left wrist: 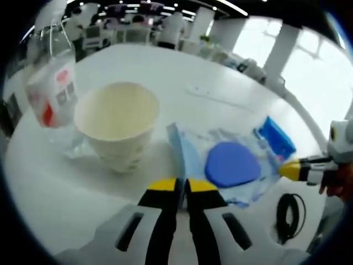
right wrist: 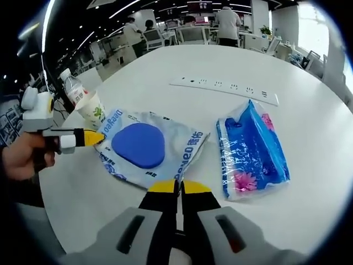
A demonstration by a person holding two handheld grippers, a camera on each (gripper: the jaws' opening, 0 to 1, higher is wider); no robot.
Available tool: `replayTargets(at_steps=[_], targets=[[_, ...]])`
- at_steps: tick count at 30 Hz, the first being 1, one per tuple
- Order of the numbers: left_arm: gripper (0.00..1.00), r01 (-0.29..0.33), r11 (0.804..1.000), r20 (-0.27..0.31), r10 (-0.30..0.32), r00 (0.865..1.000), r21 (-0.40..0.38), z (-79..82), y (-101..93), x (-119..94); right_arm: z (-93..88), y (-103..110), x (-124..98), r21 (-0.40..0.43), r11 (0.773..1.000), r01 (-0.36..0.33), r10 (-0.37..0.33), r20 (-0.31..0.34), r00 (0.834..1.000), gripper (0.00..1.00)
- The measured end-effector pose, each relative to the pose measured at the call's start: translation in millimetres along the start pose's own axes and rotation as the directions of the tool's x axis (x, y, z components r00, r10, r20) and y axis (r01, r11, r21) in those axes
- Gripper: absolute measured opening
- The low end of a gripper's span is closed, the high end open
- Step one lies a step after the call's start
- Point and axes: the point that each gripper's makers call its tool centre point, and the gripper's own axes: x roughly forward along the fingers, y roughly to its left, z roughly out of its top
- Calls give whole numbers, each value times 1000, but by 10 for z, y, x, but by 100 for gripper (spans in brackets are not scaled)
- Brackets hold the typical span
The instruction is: Arrange the tabletop items into an orderly group along one side of the table until the central work area is clear of visible clutter.
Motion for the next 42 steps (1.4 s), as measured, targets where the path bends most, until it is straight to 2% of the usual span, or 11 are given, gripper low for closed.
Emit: replayTargets(at_steps=[2, 11, 33, 37, 39, 42], targets=[[3, 6, 1000, 23, -6, 1000, -8, 40, 10, 8, 2, -7, 8, 2, 1000, 0, 0, 3, 1000, 1], [3, 4, 1000, 16, -4, 1000, 1, 17, 30, 73, -24, -26, 36, 8, 1000, -3, 3, 5, 1000, 0], [4, 3, 1000, 23, -3, 1000, 5, 72, 62, 124, 5, -37, 76, 17, 1000, -9, 8, 22, 1000, 1], [9, -15, 999, 36, 14, 999, 32, 103, 86, 90, 9, -41, 68, 17, 1000, -7, 7, 16, 1000, 2], [9, -9, 999, 43, 7, 999, 34, 127, 83, 71, 19, -55, 53, 19, 1000, 8, -8, 9, 1000, 4], [15, -12, 998, 45, 9, 999, 54, 139, 124, 54, 24, -68, 36, -9, 1000, 20, -20, 14, 1000, 9]])
